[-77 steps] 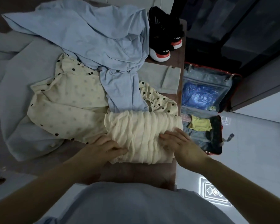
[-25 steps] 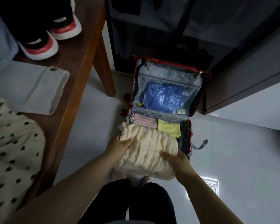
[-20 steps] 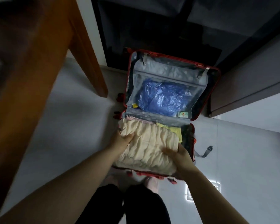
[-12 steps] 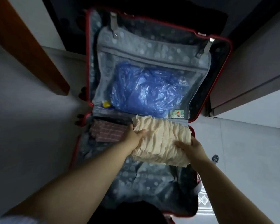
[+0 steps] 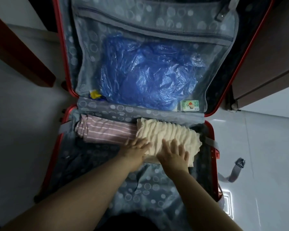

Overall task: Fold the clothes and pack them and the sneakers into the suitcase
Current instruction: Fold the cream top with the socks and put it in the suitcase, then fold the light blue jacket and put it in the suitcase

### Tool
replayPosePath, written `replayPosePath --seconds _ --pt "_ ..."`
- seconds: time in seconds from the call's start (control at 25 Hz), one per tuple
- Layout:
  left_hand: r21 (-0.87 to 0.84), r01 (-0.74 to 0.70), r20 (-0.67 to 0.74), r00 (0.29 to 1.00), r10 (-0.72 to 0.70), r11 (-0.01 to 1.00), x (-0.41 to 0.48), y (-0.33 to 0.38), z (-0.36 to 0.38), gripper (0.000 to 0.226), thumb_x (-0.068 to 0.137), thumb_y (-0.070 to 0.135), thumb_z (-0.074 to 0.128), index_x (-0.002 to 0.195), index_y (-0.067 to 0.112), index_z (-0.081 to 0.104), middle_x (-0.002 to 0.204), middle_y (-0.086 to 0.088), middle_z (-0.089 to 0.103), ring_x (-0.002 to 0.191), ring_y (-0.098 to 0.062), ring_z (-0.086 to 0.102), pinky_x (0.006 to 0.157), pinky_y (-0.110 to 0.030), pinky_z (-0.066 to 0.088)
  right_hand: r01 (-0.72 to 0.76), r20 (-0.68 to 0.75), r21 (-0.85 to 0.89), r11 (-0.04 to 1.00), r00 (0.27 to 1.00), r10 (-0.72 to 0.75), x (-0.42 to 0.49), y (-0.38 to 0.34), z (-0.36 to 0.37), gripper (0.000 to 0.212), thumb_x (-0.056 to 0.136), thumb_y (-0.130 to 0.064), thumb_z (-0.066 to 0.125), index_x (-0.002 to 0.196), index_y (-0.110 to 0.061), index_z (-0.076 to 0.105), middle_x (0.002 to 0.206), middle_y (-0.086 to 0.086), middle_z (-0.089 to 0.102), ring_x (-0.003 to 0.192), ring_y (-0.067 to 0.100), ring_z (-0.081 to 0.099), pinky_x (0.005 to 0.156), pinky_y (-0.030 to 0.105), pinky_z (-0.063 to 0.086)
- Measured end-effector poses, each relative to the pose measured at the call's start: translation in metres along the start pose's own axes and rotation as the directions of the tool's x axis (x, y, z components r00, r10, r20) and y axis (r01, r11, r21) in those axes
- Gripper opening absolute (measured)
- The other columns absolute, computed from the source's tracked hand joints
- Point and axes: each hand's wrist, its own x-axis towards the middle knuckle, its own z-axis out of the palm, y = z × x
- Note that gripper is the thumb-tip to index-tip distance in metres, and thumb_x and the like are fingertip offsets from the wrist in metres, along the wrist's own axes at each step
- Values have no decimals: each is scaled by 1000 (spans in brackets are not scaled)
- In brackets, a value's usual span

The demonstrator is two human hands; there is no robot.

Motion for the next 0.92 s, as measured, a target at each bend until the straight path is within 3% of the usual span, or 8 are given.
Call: replayPosePath --seconds 0.16,0.32,0.44,0.56,0.68,0.76,0.84,0.92 --pt "-46 84 2 996 -84 995 -52 -8 -39 57 100 33 30 149 31 0 159 2 0 146 -22 -3 116 -45 -8 -33 146 -105 994 988 48 -30 -11 -45 80 92 -48 45 147 -32 -10 157 11 -9 143 38 1 115 49 7" --pt "-127 293 -154 938 -311 948 -183 -16 -116 60 98 37 32 150 26 2 156 0 18 144 -24 11 116 -45 -2 25 76 16 1000 997 -26 -142 -68 -132 76 95 -45 40 149 -22 -9 157 11 -3 144 32 4 117 42 6" --pt "-239 304 -285 886 -366 922 -307 -6 -175 60 93 35 38 148 19 20 141 -7 43 132 -27 36 114 -49 13 124 54 81 989 990 -128 -248 -116 -217 69 95 -44 40 149 -25 0 157 7 2 144 28 8 117 39 8" --pt "-329 266 -427 814 -394 906 -425 19 -210 75 65 41 58 134 16 42 104 -5 67 95 -24 66 95 -45 37 196 10 70 978 980 -197 -349 -160 -291 61 90 -42 44 144 -30 17 156 3 7 140 26 21 114 36 21" --pt "-412 276 -442 773 -456 868 -533 42 -250 104 16 52 72 112 17 50 70 3 70 60 -12 68 78 -35 44 357 -202 31 933 917 -344 -439 -200 -360 65 67 -47 46 128 -27 46 144 10 35 126 30 47 100 38 41" --pt "-448 274 -449 754 -479 851 -593 50 -268 97 32 52 72 119 14 53 77 -1 71 68 -15 69 73 -37 55 424 -121 68 903 902 -414 -487 -227 -389 62 61 -44 43 120 -27 54 142 6 36 127 27 44 103 31 36" --pt "-531 303 -483 659 -577 791 -637 40 -284 79 74 38 56 144 15 27 119 -5 61 106 -22 60 100 -40 41 490 -98 127 862 871 -480 -520 -259 -402 38 65 -42 46 99 -30 55 132 7 42 124 28 45 101 30 34" --pt "-585 242 -510 632 -583 774 -678 23 -278 69 89 33 44 148 23 9 136 0 46 121 -20 46 109 -34 26 545 -143 116 830 836 -530 -543 -295 -394 25 77 -32 54 102 -30 53 125 4 41 126 27 42 101 28 32"
